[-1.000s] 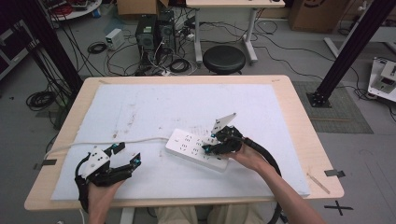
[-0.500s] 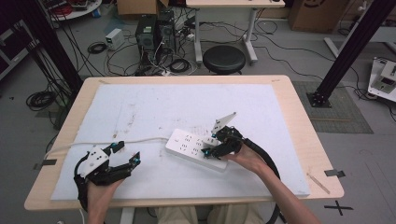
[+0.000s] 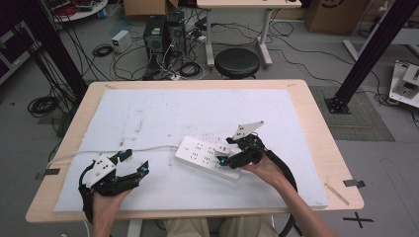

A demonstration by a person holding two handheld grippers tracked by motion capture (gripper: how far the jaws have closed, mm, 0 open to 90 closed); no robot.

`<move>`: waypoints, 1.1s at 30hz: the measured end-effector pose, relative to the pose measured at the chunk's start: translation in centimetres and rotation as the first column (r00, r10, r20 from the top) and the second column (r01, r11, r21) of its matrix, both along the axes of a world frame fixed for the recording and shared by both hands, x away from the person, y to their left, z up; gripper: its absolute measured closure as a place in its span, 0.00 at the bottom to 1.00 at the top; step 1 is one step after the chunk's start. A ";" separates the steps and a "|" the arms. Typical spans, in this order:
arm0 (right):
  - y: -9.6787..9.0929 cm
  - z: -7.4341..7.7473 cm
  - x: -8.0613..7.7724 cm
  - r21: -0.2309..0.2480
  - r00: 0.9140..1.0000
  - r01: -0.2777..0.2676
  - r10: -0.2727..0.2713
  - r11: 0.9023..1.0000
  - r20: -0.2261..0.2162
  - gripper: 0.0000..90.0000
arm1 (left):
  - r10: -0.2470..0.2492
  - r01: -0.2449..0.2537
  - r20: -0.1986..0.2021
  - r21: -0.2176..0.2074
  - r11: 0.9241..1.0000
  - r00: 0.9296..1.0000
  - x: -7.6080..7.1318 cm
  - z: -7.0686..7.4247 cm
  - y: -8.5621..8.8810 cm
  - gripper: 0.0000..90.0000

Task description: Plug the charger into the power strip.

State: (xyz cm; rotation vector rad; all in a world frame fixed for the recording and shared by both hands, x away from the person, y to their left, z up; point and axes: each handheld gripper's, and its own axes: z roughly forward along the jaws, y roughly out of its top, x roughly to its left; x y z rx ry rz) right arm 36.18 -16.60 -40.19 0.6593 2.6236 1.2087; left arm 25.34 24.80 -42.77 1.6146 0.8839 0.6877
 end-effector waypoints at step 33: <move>-15.2 -2.5 -6.4 0.377 0.780 0.540 -0.616 0.752 0.112 0.24 | 0.047 -0.047 -0.010 0.000 0.999 0.999 0.7 -0.2 0.9 0.29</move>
